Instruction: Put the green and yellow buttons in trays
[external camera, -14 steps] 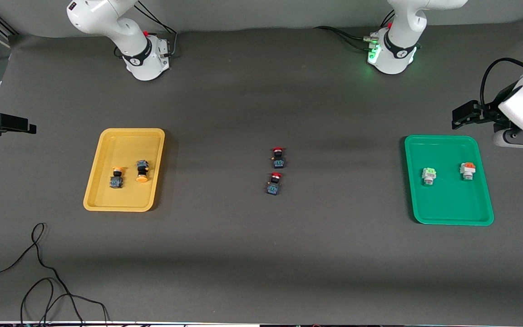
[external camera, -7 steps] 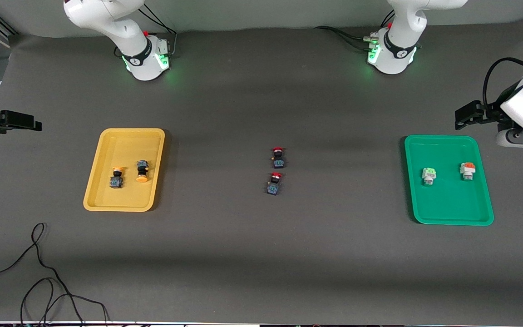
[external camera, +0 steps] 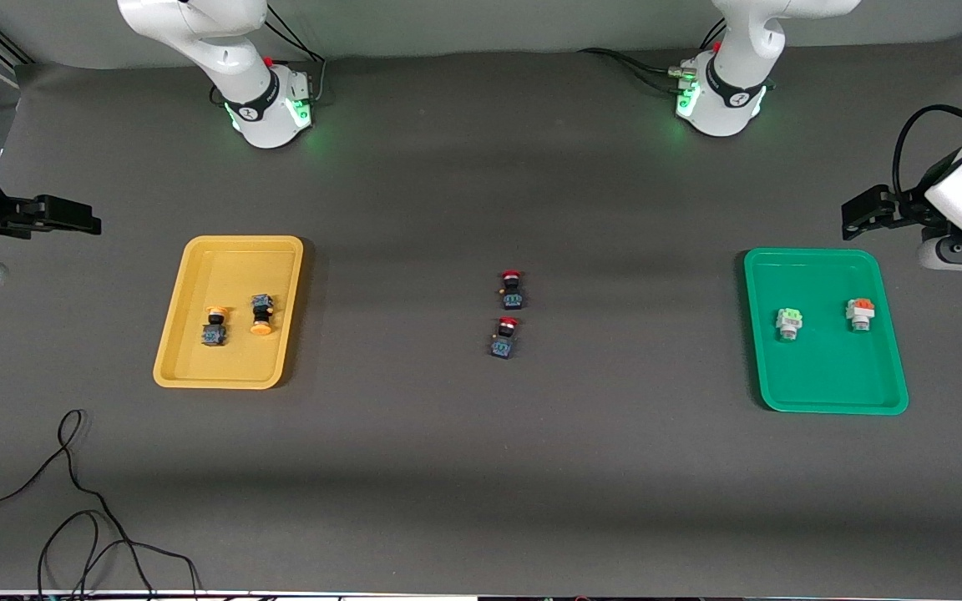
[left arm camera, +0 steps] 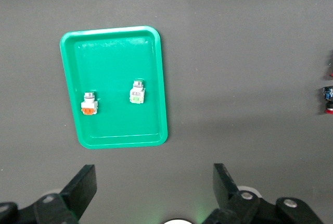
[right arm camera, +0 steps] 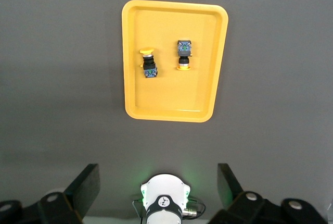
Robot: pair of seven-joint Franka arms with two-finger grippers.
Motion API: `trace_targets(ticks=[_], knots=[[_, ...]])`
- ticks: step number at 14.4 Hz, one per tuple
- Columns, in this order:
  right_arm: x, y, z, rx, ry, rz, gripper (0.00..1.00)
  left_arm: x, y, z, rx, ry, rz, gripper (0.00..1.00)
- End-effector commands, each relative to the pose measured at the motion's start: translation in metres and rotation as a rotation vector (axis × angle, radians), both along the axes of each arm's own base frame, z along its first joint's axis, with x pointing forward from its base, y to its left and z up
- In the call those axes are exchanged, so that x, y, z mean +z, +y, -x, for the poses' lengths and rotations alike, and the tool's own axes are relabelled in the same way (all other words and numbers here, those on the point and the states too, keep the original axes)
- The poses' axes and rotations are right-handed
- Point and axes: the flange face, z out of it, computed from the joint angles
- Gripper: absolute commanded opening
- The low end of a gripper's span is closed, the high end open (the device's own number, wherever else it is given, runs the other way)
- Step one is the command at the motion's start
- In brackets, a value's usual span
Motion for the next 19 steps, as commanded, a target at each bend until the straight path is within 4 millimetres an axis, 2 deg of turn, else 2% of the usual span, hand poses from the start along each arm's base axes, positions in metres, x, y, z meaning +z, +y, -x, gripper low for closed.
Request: trace_targets(ticks=[1, 4, 7, 9, 11, 12, 14, 17, 19], knots=[[0.003, -0.001, 0.01, -0.01, -0.007, 0.02, 1.0, 0.006, -0.001, 0.0, -0.009, -0.02, 0.001, 1.0], [0.004, -0.006, 0.012, -0.015, -0.013, 0.021, 1.0, 0.007, -0.003, 0.0, -0.013, -0.022, 0.002, 1.0], [0.006, -0.021, 0.037, -0.036, -0.136, 0.024, 1.0, 0.007, -0.001, 0.0, -0.009, -0.022, 0.002, 1.0], [0.016, -0.026, 0.042, -0.052, -0.2, 0.022, 1.0, 0.005, -0.002, 0.0, -0.011, -0.019, 0.002, 1.0], [0.041, 0.006, 0.039, 0.006, -0.252, 0.072, 1.0, 0.007, -0.002, 0.0, -0.011, -0.022, 0.001, 1.0], [0.05, 0.008, 0.039, 0.012, -0.26, 0.086, 1.0, 0.007, -0.002, 0.0, -0.011, -0.022, 0.001, 1.0], [0.05, 0.005, 0.046, -0.001, -0.224, 0.061, 1.0, 0.006, -0.002, 0.0, -0.011, -0.02, 0.001, 1.0], [0.05, -0.005, 0.047, -0.033, -0.225, 0.009, 1.0, 0.003, -0.003, -0.002, -0.013, -0.017, 0.0, 1.0], [0.05, -0.028, 0.048, -0.079, -0.224, 0.006, 1.0, 0.003, -0.002, -0.002, -0.011, -0.019, 0.0, 1.0]])
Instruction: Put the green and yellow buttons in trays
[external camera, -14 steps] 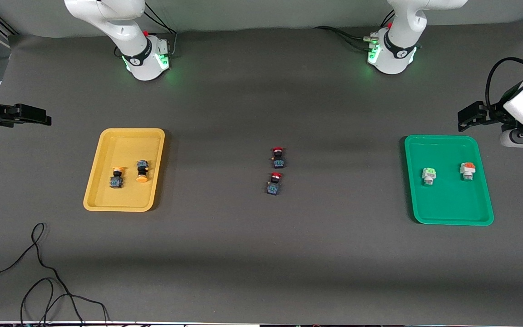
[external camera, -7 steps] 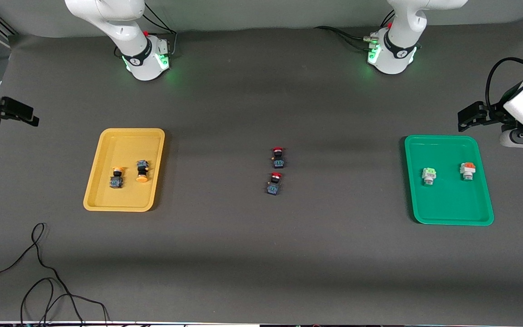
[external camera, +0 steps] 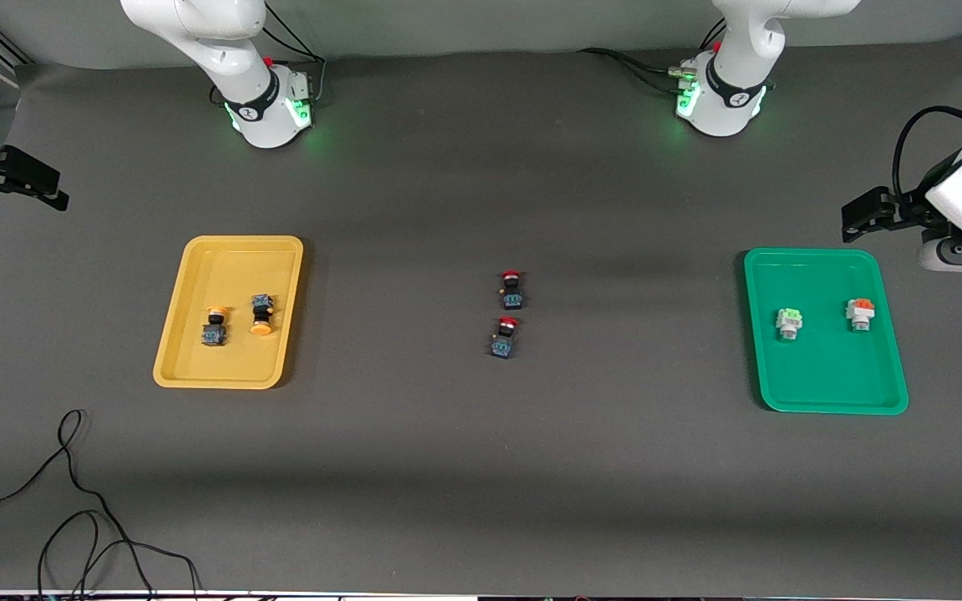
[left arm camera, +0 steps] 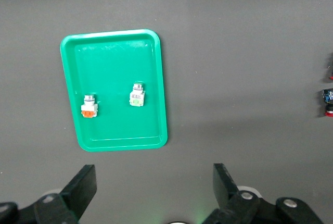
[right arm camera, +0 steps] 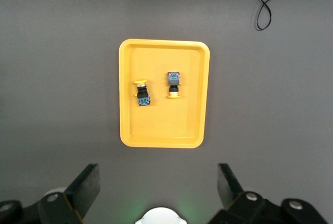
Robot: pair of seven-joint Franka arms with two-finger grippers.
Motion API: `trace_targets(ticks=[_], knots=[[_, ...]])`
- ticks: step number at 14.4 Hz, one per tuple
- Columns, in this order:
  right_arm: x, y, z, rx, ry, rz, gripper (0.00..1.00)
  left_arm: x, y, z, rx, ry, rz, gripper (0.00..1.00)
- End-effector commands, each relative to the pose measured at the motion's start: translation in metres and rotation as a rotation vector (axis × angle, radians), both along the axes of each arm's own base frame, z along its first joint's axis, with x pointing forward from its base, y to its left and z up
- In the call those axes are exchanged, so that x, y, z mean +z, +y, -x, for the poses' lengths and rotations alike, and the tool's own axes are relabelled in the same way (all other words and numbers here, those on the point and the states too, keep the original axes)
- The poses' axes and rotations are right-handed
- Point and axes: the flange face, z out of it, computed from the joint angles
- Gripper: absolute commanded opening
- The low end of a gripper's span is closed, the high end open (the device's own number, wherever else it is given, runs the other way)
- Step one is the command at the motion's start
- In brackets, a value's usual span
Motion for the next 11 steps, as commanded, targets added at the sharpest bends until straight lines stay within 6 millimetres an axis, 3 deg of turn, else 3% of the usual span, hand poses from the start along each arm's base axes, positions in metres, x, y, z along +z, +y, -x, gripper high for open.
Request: trace_targets(ticks=[1, 11], knots=[[0.003, -0.02, 0.002, -0.05, 0.001, -0.028, 1.0, 0.004, -0.002, -0.001, -0.01, -0.011, -0.001, 1.0], [-0.001, -0.001, -0.001, -0.008, 0.009, -0.025, 1.0, 0.002, -0.001, -0.002, -0.009, -0.014, -0.001, 1.0]])
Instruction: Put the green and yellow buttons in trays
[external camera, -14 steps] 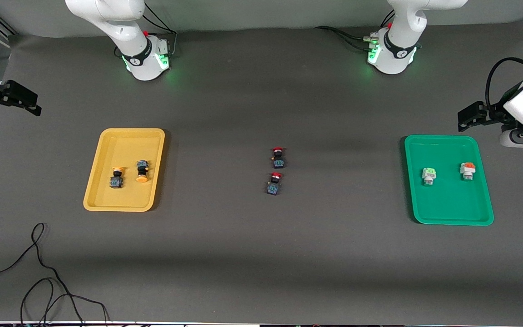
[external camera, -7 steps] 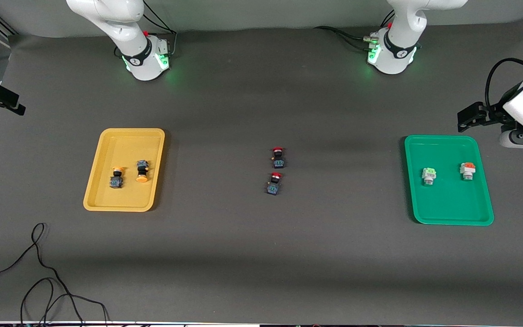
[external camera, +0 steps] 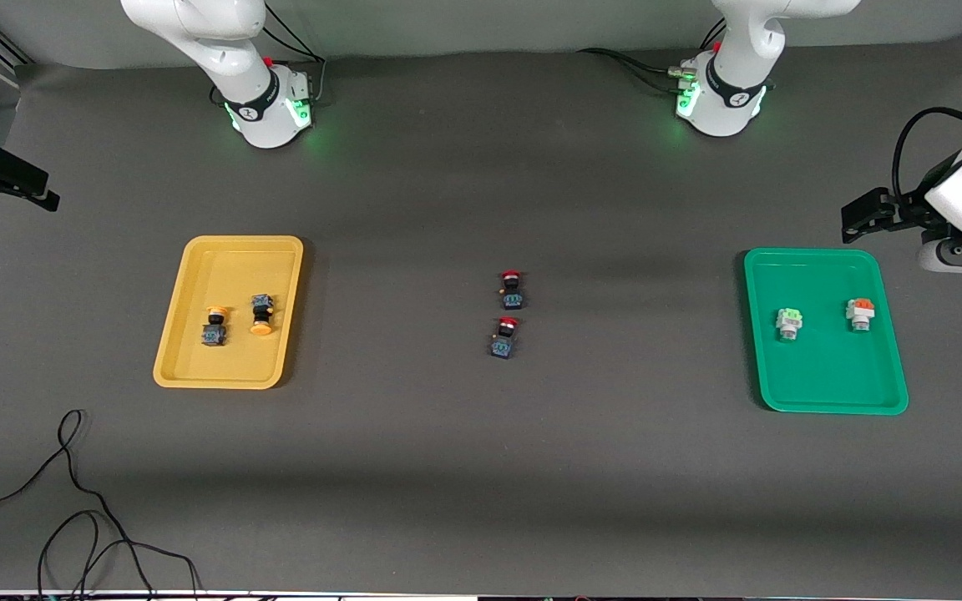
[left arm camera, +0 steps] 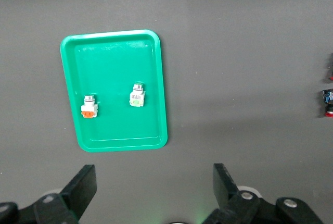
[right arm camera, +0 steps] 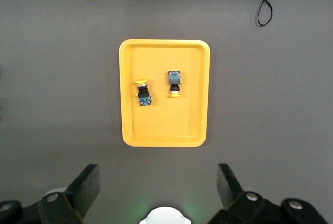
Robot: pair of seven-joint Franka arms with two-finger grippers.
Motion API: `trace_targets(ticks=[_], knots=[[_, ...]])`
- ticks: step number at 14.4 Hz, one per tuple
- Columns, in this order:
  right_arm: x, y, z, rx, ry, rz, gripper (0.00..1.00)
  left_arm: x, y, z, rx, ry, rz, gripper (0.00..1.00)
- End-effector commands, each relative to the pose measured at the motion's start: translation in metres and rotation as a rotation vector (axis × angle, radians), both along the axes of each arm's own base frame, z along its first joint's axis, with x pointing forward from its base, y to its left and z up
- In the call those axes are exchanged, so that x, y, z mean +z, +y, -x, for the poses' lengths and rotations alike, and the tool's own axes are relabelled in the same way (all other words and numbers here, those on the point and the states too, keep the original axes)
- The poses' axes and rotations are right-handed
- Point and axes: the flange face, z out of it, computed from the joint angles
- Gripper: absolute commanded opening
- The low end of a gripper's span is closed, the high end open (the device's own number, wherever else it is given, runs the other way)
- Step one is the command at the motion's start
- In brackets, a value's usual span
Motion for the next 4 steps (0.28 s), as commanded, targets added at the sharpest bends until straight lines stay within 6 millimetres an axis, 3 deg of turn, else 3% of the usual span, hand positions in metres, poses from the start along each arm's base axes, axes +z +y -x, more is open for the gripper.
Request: trace_targets(ticks=[1, 4], knots=[[0.0007, 0.0, -0.0008, -0.007, 0.005, -0.008, 1.0, 0.0028, -0.0011, -0.0015, -0.009, -0.012, -0.001, 1.0], [0.0021, -0.0006, -0.0007, -0.007, 0.003, -0.004, 1.0, 0.0027, -0.0011, -0.0014, -0.009, -0.011, -0.001, 1.0]])
